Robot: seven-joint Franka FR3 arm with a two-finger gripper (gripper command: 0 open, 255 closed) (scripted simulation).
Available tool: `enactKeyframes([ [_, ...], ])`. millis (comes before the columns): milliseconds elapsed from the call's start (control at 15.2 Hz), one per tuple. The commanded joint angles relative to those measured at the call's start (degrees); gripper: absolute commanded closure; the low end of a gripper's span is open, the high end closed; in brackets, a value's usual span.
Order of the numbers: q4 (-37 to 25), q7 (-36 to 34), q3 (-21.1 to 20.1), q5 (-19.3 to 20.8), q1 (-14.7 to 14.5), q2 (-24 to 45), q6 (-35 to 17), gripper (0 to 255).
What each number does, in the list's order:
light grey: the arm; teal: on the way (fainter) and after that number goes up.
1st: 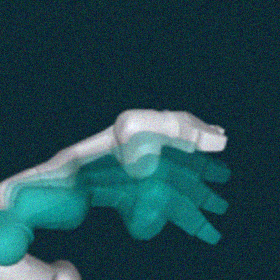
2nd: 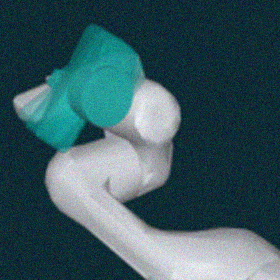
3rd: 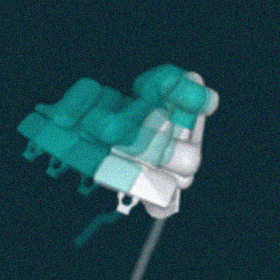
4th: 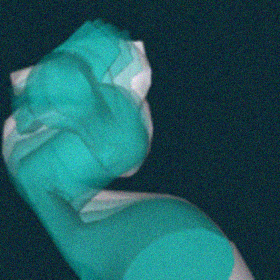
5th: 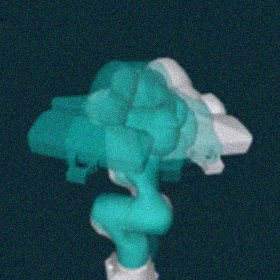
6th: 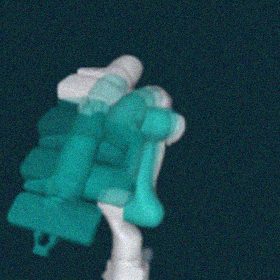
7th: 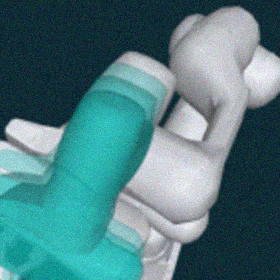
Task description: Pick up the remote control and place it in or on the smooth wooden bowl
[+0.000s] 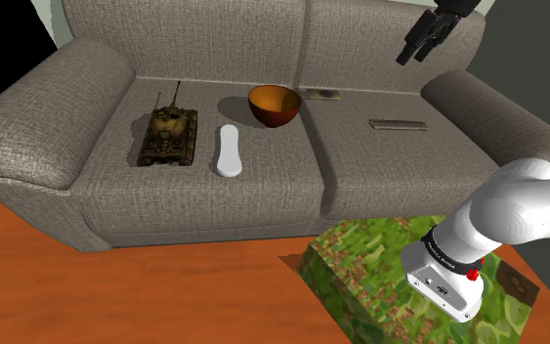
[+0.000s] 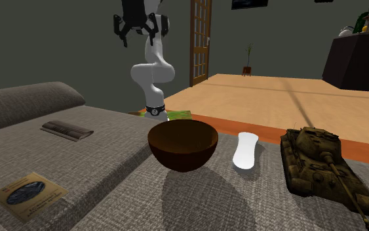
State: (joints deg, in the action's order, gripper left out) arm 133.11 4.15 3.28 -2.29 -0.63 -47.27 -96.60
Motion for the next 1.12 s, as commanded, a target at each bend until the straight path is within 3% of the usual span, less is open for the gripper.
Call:
enactKeyframes([
  [0, 0.00, 0.00, 0.00, 0.00, 0.00, 0.00, 0.00, 0],
  [528, 1.99, -13.38, -9.93, -4.24, -0.84, 8.05, -8.52, 0],
  [1056, -1.47, -26.90, -19.35, -5.66, -0.69, 21.17, -16.66, 0],
])
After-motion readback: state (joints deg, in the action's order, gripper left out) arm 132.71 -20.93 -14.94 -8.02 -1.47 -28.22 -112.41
